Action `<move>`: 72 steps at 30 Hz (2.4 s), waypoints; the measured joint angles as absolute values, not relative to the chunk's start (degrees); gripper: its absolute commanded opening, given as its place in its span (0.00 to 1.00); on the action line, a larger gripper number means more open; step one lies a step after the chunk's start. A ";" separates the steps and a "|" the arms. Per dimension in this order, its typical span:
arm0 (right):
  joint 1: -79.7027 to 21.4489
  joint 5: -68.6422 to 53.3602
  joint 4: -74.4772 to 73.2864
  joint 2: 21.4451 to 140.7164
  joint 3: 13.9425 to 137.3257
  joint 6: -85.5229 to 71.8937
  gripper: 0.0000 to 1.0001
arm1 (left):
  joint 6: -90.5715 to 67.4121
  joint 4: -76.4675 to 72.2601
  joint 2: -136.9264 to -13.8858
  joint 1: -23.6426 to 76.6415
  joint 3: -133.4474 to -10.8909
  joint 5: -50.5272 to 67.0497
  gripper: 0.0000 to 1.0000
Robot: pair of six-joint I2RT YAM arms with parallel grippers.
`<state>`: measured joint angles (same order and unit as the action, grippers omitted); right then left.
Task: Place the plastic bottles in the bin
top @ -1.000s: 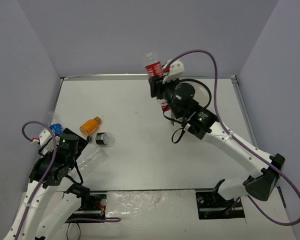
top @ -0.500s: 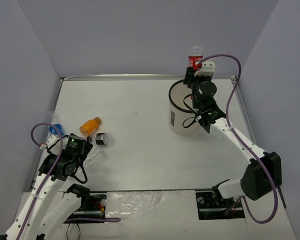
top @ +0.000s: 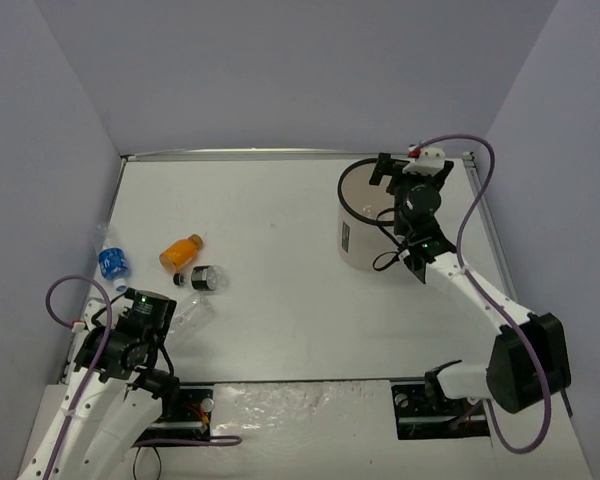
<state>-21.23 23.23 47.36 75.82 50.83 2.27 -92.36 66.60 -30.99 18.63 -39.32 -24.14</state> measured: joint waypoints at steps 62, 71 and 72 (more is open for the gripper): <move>-21.39 6.82 7.08 22.96 40.96 -13.89 1.00 | -79.47 44.80 -50.79 18.08 -42.77 -22.72 0.38; -21.43 -13.51 7.08 39.21 45.65 -15.71 1.00 | -45.07 20.68 -53.61 33.26 -48.26 2.84 0.28; -21.47 -14.88 7.15 41.15 46.05 -16.35 1.00 | -42.26 19.55 -54.54 36.11 -49.55 3.78 0.25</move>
<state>-21.47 -14.88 7.15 41.15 46.05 -16.35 -42.26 19.55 -54.54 36.11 -49.55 3.78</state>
